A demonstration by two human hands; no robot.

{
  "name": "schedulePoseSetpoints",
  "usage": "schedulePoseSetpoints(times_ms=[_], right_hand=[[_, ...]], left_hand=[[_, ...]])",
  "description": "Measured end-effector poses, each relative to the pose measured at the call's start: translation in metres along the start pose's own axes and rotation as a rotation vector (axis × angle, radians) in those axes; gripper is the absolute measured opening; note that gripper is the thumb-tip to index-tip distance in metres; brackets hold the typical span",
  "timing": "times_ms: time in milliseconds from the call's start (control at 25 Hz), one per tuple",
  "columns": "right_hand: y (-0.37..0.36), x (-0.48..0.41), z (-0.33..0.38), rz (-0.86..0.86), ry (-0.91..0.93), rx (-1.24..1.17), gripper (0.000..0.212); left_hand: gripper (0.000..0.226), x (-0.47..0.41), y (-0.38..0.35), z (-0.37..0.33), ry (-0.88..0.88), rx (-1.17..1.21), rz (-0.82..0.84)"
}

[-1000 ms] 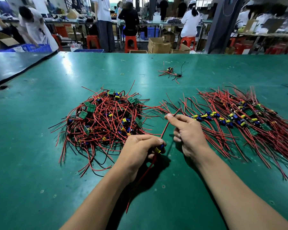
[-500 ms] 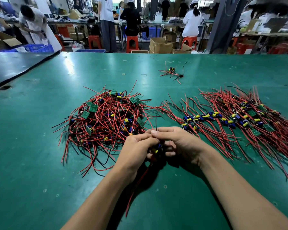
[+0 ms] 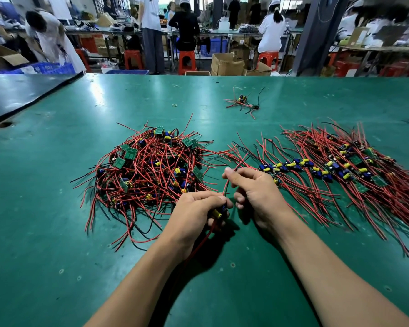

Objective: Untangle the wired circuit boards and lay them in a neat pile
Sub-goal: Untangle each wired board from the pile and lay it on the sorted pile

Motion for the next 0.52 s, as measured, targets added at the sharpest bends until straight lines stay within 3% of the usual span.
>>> schedulePoseSetpoints(times_ms=[120, 320, 520], right_hand=[[0.011, 0.0, 0.003, -0.135, 0.032, -0.003, 0.027], [0.017, 0.001, 0.015, -0.191, 0.086, -0.14, 0.021], [0.017, 0.003, 0.016, -0.163, -0.116, -0.419, 0.038]], left_hand=[[0.024, 0.0, -0.002, 0.0, -0.002, -0.041, 0.03], [0.026, 0.0, -0.003, 0.001, 0.022, -0.052, 0.095], [0.025, 0.0, -0.005, 0.002, 0.039, -0.034, 0.13]])
Point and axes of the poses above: each hand's wrist, its own x-axis away from the middle knuckle, its own y-axis out of the back of the hand, z = x × y, the point moved 6 cm from there along -x, towards the middle knuckle, and after that the axes turned 8 degrees about z, right-handed, at the moved point
